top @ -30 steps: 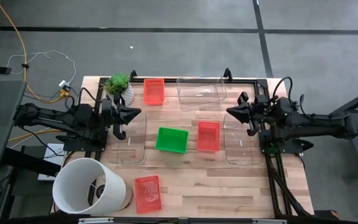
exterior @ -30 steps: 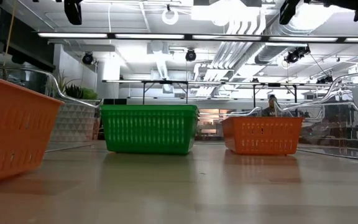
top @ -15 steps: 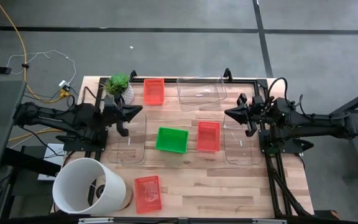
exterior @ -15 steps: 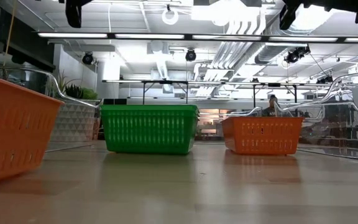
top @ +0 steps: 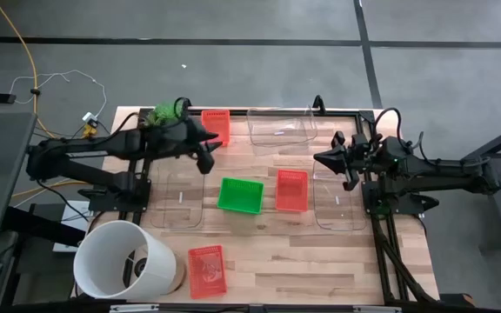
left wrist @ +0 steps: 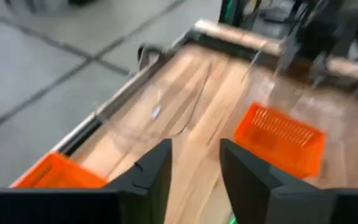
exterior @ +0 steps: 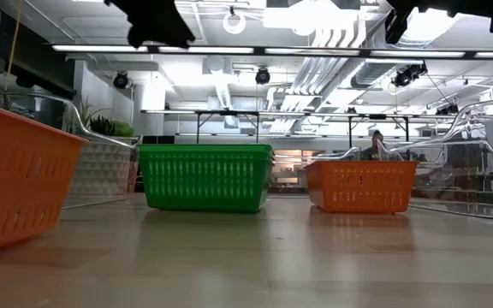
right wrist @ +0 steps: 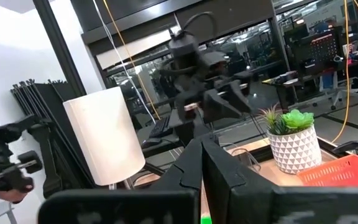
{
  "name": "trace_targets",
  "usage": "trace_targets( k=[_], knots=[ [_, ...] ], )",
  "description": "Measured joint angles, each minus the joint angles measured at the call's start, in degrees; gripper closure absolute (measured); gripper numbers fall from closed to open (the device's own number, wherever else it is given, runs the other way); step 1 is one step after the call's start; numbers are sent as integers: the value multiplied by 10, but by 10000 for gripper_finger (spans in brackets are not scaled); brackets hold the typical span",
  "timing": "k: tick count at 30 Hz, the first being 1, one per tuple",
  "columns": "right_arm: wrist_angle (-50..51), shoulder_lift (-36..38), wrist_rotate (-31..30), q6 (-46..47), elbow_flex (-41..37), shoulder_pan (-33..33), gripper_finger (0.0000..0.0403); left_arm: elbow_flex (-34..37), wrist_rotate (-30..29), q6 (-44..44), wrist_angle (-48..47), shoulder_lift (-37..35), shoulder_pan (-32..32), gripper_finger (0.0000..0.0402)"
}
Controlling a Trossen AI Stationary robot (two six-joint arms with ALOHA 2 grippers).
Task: Stack baskets by color
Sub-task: Stack the top orange bin on the bottom orange bin
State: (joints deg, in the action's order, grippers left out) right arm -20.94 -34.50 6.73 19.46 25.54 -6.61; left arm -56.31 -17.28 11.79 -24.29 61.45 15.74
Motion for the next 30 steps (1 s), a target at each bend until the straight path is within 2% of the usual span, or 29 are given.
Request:
trace_targets(
  k=[7, 11, 15, 23, 30],
  knots=[
    [20, 0, 0, 13, 0, 0, 403, -30, 82, 14, -66, 73, 100, 216],
    [27, 0, 3, 15, 0, 0, 403, -40, 126, 15, -75, 118, 126, 191],
    [27, 0, 3, 15, 0, 0, 403, -53, 121, -5, -83, 160, 127, 178],
    [34, 0, 2, 12, 0, 0, 403, -90, 100, -50, -122, 269, 146, 176],
    [60, -1, 2, 13, 0, 0, 403, -120, 89, -137, -162, 343, 157, 176]
  ],
)
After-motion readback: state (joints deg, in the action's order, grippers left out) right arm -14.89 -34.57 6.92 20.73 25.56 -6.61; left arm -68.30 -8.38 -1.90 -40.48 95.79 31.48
